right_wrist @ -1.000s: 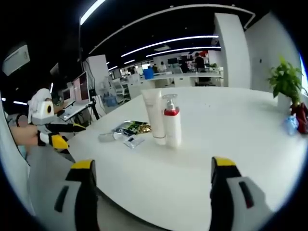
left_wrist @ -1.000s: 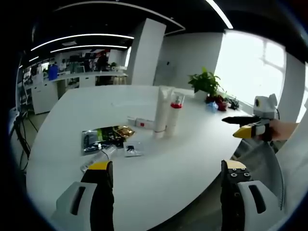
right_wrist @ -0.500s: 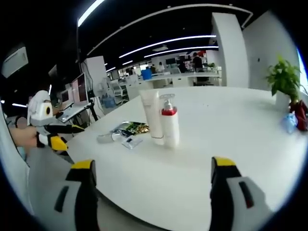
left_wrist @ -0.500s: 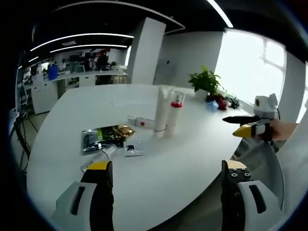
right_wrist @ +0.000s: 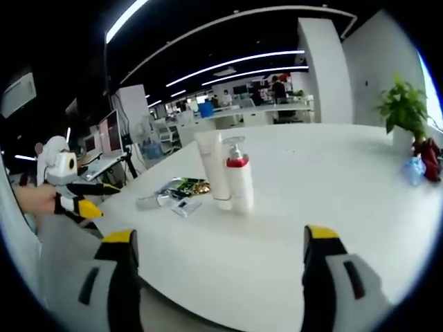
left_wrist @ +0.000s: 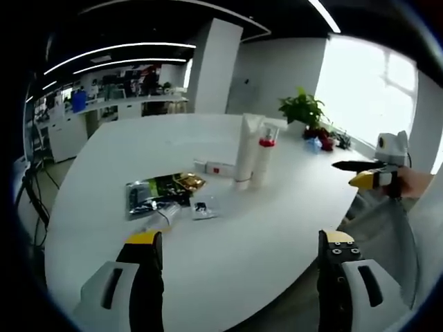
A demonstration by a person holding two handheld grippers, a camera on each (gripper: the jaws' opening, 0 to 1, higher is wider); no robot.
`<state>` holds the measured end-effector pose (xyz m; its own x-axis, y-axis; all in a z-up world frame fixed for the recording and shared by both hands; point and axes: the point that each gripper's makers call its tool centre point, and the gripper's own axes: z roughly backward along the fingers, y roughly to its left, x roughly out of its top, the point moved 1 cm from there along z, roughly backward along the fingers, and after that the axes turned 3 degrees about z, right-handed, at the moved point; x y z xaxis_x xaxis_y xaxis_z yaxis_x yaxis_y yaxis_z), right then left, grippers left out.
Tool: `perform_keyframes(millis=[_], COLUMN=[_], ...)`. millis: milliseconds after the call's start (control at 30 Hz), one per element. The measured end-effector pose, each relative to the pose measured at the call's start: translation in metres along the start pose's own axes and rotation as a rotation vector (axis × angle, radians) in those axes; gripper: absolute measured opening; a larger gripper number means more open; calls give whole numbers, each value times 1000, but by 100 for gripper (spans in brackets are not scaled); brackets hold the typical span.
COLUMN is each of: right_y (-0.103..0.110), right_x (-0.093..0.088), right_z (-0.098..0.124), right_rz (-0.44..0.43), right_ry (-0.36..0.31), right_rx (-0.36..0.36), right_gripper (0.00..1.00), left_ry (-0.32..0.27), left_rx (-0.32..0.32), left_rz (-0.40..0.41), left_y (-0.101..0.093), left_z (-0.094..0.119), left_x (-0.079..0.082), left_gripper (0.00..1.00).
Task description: Arrange the skincare products in the storage area until every visible bottle or jar stands upright without overlapping.
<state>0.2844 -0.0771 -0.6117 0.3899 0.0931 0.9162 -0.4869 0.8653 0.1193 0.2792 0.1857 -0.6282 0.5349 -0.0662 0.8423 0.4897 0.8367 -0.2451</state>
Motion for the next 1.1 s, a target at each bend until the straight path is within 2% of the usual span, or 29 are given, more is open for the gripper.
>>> perform_keyframes(millis=[167,433,733,1100], right_y=[-1,-2,-4,-4], right_x=[-1,-2,-4,-7], right_z=[-1,-1,-2,-4], right_rz=[-7,-18,-29,-30], right_ry=[2,9,18,37], right_rx=[1,0,-5,-9], right_gripper=[100,99,99,99], left_ry=[27,76,186,283], left_rx=[26,48,74,95], left_rz=[-16,-27,-47,-86], left_y=[21,44,72,101], left_z=[-2,-10,-24,-35], left_x=[1,0,-13,-19], left_gripper=[91,90,89,86])
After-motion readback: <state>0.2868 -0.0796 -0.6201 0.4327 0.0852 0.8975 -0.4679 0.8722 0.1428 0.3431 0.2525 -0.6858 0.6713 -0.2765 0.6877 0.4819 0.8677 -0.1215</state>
